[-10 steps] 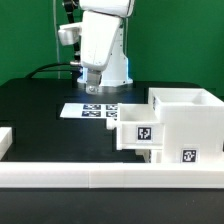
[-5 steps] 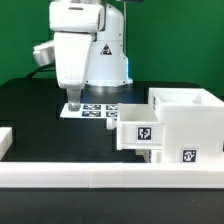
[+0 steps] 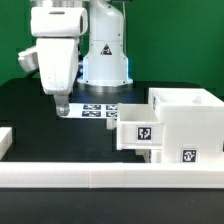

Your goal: Assemble drawer

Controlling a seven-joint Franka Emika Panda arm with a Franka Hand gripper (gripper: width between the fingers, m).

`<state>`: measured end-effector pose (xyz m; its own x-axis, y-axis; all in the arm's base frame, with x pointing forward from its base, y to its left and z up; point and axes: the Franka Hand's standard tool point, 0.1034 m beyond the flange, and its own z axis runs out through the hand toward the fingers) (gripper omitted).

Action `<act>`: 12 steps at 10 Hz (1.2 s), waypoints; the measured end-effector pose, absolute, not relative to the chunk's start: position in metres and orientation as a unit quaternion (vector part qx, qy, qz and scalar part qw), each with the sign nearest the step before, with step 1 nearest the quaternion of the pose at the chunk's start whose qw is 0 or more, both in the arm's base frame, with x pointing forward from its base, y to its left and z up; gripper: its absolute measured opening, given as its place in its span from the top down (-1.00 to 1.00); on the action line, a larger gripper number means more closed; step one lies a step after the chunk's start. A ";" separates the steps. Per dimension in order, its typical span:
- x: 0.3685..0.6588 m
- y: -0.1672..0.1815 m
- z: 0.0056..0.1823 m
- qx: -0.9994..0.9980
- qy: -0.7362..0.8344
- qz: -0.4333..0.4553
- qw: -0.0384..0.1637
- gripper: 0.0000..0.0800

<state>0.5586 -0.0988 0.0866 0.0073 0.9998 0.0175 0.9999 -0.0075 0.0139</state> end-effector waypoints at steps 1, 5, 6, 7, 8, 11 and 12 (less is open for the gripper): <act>0.558 -0.098 0.086 -0.710 -0.704 -0.011 0.002 -0.62; 0.585 -0.081 0.070 -0.699 -0.714 -0.020 0.007 -0.62; 0.588 -0.072 0.068 -0.704 -0.710 -0.023 0.009 -0.62; 0.590 -0.059 0.066 -0.707 -0.706 -0.026 0.012 -0.62; 0.590 -0.052 0.065 -0.722 -0.691 -0.026 0.014 -0.62; 0.590 -0.055 0.065 -0.722 -0.691 -0.026 0.014 -0.62; 0.590 -0.055 0.064 -0.722 -0.691 -0.026 0.014 -0.62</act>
Offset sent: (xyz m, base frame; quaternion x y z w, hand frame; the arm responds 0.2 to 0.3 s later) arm 0.0401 0.0271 -0.0136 -0.0046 0.0550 -0.0304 0.9980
